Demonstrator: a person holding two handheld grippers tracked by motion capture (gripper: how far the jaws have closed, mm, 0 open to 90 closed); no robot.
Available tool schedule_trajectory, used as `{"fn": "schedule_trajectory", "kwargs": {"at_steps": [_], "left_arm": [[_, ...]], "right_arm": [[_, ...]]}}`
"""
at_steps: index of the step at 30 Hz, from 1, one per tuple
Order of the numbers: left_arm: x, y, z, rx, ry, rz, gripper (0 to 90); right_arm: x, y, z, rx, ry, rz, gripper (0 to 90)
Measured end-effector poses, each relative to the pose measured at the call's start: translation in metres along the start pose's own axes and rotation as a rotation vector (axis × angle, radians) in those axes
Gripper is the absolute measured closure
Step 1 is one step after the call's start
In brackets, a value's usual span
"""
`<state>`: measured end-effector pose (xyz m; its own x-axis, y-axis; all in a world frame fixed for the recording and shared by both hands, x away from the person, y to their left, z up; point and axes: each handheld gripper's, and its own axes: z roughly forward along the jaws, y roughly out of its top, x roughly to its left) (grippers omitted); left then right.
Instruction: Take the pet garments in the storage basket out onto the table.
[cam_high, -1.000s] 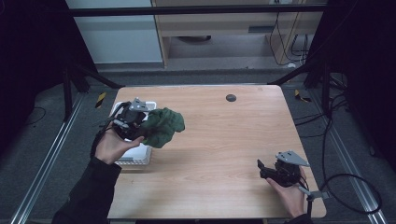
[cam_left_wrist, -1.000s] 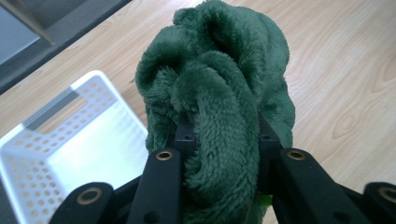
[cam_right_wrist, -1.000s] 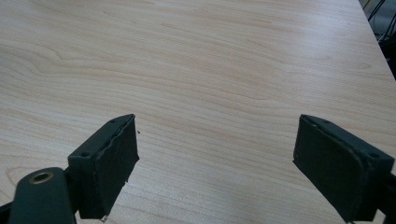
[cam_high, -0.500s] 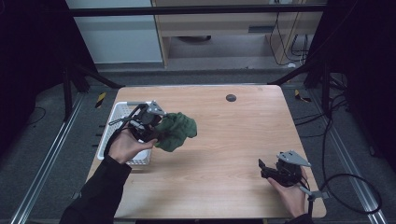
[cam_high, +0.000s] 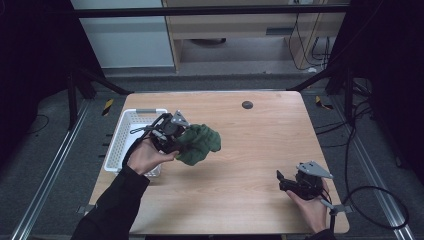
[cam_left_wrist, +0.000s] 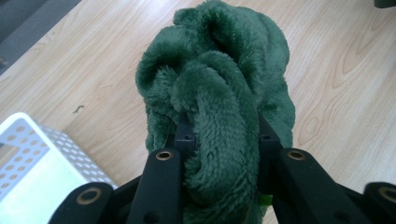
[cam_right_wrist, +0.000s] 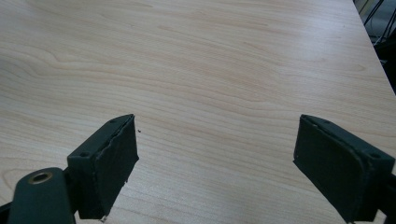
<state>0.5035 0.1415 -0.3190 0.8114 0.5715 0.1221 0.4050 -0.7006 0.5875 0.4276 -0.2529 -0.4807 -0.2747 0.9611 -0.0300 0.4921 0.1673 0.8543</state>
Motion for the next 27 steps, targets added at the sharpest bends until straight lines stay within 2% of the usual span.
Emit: {"fn": "schedule_trajectory", "kwargs": {"at_steps": [10,17,27], "left_arm": [[-0.005,0.005,0.015,0.027,-0.039,0.033,70.1],[-0.009,0.007,0.024,0.051,-0.065,0.078,70.1],[-0.018,0.009,0.042,0.09,-0.105,0.121,70.0]], "right_arm": [[-0.001,0.0,0.0,-0.002,0.0,0.006,13.2],[-0.001,0.0,0.0,0.0,-0.002,0.004,13.2],[-0.002,0.0,0.0,0.002,-0.003,0.003,13.3]]}}
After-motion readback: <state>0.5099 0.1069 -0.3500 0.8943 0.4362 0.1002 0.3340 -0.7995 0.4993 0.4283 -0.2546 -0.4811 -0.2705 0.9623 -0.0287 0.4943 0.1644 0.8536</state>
